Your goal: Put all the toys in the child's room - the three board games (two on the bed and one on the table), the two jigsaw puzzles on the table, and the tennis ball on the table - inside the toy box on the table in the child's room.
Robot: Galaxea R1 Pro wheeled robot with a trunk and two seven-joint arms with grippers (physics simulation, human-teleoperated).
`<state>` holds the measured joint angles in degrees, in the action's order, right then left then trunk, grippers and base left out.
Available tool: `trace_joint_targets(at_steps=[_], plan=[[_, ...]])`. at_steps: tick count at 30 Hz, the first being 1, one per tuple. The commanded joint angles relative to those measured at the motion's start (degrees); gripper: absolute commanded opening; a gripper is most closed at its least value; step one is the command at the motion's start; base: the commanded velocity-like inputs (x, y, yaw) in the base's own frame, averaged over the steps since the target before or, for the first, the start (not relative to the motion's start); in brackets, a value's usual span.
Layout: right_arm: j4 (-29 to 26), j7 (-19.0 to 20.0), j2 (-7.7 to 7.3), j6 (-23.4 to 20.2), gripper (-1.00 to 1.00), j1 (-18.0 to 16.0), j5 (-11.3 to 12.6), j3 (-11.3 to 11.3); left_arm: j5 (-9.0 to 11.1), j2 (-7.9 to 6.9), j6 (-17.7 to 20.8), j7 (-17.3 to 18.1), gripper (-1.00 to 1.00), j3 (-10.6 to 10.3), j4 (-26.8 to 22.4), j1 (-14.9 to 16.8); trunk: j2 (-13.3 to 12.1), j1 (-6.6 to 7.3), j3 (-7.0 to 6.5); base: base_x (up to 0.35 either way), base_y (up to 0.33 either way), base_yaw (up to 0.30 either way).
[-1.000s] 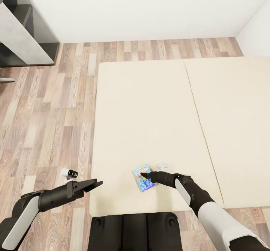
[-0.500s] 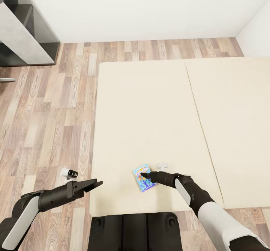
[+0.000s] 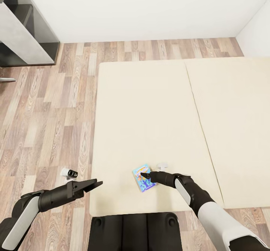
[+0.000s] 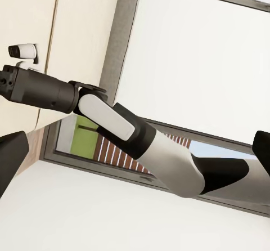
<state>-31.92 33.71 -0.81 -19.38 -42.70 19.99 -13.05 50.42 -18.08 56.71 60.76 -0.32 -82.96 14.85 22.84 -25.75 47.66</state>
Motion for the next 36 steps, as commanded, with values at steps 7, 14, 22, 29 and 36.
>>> trace_joint_targets(at_steps=[7, 14, 22, 29, 36], plan=[[-0.07, -0.11, -0.07, -0.40, 1.00, -0.02, 0.64, -0.23, 0.12, -0.03, 0.24, 0.07, 1.00, -0.03, 0.00, 0.04, 0.09, -0.03, 0.06, 0.000, 0.000, 0.002], [-0.07, -0.08, -0.07, -0.40, 1.00, -0.02, 0.60, -0.22, 0.13, -0.02, 0.24, 0.07, 1.00, -0.03, 0.00, 0.03, 0.09, -0.03, 0.06, 0.000, 0.000, 0.032], [-0.07, -0.10, -0.07, -0.40, 1.00, -0.02, 0.60, -0.22, 0.14, -0.01, 0.24, 0.07, 1.00, -0.03, 0.00, 0.04, 0.09, -0.03, 0.06, 0.000, 0.000, 0.006], [-0.07, -0.13, -0.07, -0.40, 1.00, -0.02, 0.58, -0.22, 0.13, -0.01, 0.24, 0.07, 1.00, -0.03, 0.00, 0.03, 0.09, -0.03, 0.06, 0.000, 0.000, 0.000], [-0.07, -0.12, -0.07, -0.40, 1.00, -0.02, 0.57, -0.29, 0.14, -0.02, 0.24, 0.07, 1.00, -0.03, 0.00, 0.03, 0.09, -0.03, 0.06, -0.003, 0.000, 0.000]])
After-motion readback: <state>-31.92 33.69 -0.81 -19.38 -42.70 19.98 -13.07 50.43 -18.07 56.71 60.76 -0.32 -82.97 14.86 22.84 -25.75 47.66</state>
